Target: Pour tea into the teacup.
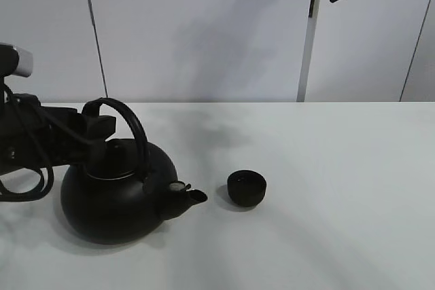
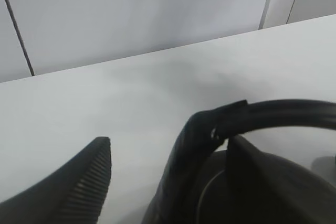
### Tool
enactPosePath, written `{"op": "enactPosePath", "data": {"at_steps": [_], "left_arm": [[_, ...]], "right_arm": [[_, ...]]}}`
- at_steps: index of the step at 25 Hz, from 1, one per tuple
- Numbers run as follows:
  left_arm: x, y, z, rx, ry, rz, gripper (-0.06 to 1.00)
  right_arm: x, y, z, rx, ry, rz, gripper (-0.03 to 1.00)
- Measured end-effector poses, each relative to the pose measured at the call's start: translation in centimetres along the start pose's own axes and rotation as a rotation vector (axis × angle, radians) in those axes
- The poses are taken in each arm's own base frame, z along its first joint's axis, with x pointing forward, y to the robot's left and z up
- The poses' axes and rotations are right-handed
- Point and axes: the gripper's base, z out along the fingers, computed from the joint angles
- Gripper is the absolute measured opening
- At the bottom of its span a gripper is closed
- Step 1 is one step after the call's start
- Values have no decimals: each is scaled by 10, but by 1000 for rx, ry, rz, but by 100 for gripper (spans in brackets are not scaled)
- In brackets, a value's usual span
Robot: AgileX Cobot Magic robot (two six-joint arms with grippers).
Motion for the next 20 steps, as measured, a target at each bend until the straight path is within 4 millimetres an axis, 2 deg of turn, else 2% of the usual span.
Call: {"op": "enactPosePath", "data": {"at_steps": [8,20], "left_arm": [[6,0,-11,-2,30,-2,49],[-8,0,-38,-9,-19,-1,51]], "right_arm": [[0,0,0,0,0,0,64],[0,0,0,0,0,0,64]]}}
